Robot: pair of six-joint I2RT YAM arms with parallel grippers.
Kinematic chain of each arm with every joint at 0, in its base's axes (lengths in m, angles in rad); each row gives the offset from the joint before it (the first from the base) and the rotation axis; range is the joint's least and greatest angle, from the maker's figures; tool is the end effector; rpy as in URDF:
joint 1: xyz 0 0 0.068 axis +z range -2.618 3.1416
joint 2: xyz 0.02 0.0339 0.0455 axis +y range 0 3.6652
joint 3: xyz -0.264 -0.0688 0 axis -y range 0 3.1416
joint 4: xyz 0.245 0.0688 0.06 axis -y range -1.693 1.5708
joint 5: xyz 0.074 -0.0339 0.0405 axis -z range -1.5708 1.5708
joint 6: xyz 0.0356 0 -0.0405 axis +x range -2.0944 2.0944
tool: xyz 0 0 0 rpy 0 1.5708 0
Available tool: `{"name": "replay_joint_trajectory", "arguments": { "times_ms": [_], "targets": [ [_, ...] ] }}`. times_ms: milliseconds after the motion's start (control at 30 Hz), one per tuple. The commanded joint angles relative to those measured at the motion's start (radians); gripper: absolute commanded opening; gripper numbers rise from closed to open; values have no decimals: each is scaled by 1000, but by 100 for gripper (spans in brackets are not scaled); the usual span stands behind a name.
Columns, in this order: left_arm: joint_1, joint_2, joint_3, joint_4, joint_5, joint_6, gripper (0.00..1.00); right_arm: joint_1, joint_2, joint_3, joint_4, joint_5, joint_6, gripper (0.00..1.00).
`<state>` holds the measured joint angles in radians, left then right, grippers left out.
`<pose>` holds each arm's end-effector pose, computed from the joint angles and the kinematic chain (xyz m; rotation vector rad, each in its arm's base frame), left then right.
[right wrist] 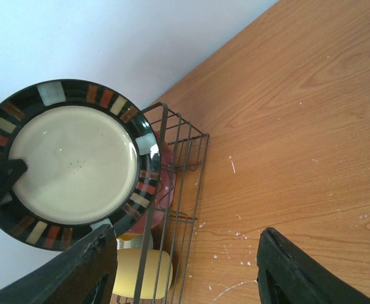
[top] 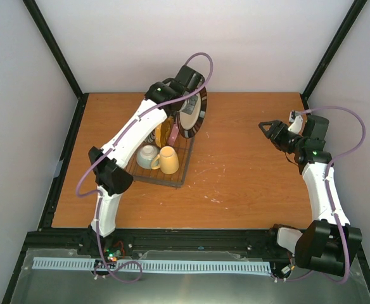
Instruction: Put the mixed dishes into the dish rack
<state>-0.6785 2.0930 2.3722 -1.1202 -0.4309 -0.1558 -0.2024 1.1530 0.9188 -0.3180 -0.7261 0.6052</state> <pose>0.3531 -0.2656 0.3882 0.4101 2.2804 0.1046 0.2504 -0.0273 0.3035 0.4114 2.0858 1.0064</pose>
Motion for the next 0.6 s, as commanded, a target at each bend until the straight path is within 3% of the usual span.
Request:
{"name": "replay_joint_trajectory", "arguments": {
  "times_ms": [0, 567],
  "targets": [
    [16, -76, 54, 28, -131, 53, 1, -3, 3, 16, 10, -15, -12, 60],
    [17, -68, -8, -50, -261, 25, 1, -3, -4, 23, -4, -20, -20, 59]
  ]
}}
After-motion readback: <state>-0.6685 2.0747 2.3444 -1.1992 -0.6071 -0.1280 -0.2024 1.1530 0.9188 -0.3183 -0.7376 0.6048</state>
